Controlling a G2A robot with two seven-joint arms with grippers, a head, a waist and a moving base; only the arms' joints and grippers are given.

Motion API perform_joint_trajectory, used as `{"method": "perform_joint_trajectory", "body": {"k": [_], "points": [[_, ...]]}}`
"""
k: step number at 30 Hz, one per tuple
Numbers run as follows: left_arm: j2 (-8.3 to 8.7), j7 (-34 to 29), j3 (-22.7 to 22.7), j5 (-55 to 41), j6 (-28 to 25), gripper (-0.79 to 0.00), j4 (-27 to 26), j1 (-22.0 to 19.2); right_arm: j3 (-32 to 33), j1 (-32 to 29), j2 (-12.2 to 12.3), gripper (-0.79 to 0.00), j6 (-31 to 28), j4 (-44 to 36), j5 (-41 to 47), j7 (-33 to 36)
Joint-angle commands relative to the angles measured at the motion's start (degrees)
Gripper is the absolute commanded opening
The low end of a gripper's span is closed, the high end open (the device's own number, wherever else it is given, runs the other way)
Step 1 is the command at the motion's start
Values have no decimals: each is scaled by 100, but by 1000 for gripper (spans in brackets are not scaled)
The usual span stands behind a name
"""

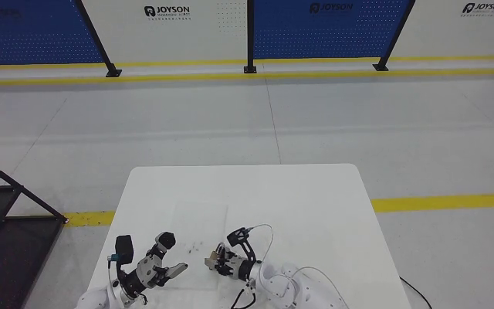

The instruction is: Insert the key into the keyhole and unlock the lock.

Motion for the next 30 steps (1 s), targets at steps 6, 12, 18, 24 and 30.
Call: {"method": "perform_joint_trajectory", "body": {"k": [6, 12, 18, 24, 30], "points": [[0, 0, 0, 0, 0, 0, 0, 0, 169, -228, 134, 0, 235, -493, -441, 75], [0, 0, 0, 0, 0, 0, 0, 0, 385, -481, 274, 0, 332, -998, -716, 250], [0, 0, 0, 0, 0, 0, 0, 0, 662, -791, 428, 0, 367, -1546, -1138, 148], [0, 0, 0, 0, 0, 0, 0, 0, 1357, -1602, 734, 0, -105, -2670, -1785, -394], [0, 0, 0, 0, 0, 0, 0, 0, 1622, -1909, 792, 0, -124, -3023, -1661, -768]]}}
